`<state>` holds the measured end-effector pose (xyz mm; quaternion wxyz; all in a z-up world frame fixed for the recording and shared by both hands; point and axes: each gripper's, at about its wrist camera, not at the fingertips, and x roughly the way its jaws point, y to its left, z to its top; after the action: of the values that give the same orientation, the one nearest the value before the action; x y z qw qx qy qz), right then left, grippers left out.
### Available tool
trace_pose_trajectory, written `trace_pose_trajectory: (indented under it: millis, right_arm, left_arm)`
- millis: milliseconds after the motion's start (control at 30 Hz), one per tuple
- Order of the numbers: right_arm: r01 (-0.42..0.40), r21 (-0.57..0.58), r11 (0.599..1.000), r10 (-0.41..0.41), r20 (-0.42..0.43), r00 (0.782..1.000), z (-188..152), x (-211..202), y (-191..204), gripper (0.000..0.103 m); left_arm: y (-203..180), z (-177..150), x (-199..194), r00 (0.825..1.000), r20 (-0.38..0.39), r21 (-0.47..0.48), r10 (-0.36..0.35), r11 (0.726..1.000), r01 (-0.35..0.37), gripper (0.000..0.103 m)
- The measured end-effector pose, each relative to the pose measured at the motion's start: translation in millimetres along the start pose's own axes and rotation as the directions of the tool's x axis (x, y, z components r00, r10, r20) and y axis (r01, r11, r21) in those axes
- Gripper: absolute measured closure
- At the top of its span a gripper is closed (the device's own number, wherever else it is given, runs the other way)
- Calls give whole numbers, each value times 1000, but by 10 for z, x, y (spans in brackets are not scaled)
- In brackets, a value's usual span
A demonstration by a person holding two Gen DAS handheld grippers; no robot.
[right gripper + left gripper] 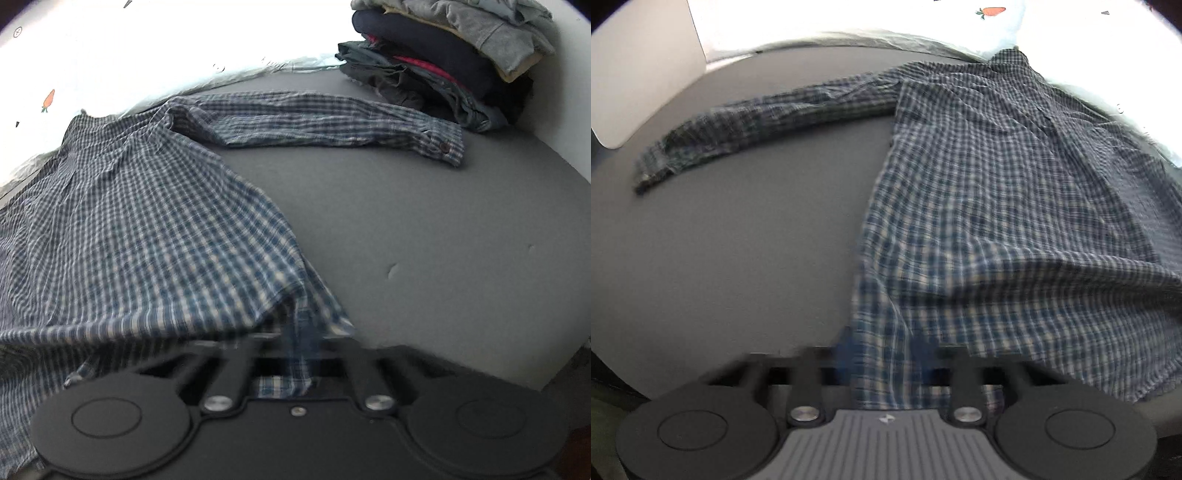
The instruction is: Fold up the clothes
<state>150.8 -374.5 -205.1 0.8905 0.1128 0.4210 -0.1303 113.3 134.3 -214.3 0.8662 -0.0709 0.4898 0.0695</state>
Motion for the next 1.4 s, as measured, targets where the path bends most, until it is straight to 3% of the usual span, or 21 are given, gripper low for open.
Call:
trace_pose_trajectory:
  millis: [267,400,500,567,633,700,733,833,933,1033,1067,1100,1133,1267,1400]
  right_arm:
    - [-77,52,996,71,115,991,188,-610,-192,103]
    - [3,39,999,-8,131,991,228,-823,-315,103]
    - [64,-11,998,-63,99,993,148,-742,-313,103]
    - [86,-88,992,-81,61,995,48,-632,-205,101]
    - [62,-137,989,-54,58,997,-37,-561,-67,95]
    - [26,-168,985,-17,57,998,-102,-490,57,64]
    - [14,-172,985,-4,59,998,-121,-445,91,58]
    - [22,-171,985,-15,39,999,-135,-270,151,52]
    - [35,-161,986,-34,7,999,-118,-106,169,50]
    - [60,-151,987,-66,-37,997,-124,3,165,52]
    - [55,-148,987,-63,-49,997,-131,22,170,64]
    - [49,-155,987,-58,-52,997,-138,22,184,95]
    - [56,-176,983,-67,-58,996,-134,15,197,101]
    - [125,-239,963,-146,-73,987,-154,-23,155,103]
    - [207,-227,952,-232,-89,969,-186,-18,9,103]
  left_arm:
    - [320,221,-519,995,76,-131,-71,988,80,103]
    - [477,347,-714,994,104,-158,-46,986,62,103]
    - [486,319,-505,1000,14,-152,-24,988,26,101]
    - [409,227,-330,997,-49,-105,51,993,-56,98]
    - [354,146,-257,994,-60,-58,95,993,-99,94]
    - [323,92,-217,992,-58,-29,113,993,-115,82]
    - [324,88,-214,993,-52,-29,103,994,-105,77]
    - [361,111,-192,995,-45,-26,92,995,-93,67]
    - [359,148,-159,994,-48,-25,98,995,-99,66]
    - [344,173,-106,994,-56,-33,96,995,-98,65]
    - [349,177,-83,994,-58,-32,96,995,-98,65]
    - [348,174,-63,993,-62,-29,97,995,-99,64]
    - [344,168,-45,993,-66,-25,99,995,-101,64]
    - [335,136,3,993,-74,-37,95,994,-98,63]
    - [328,137,36,993,-75,-50,96,994,-100,59]
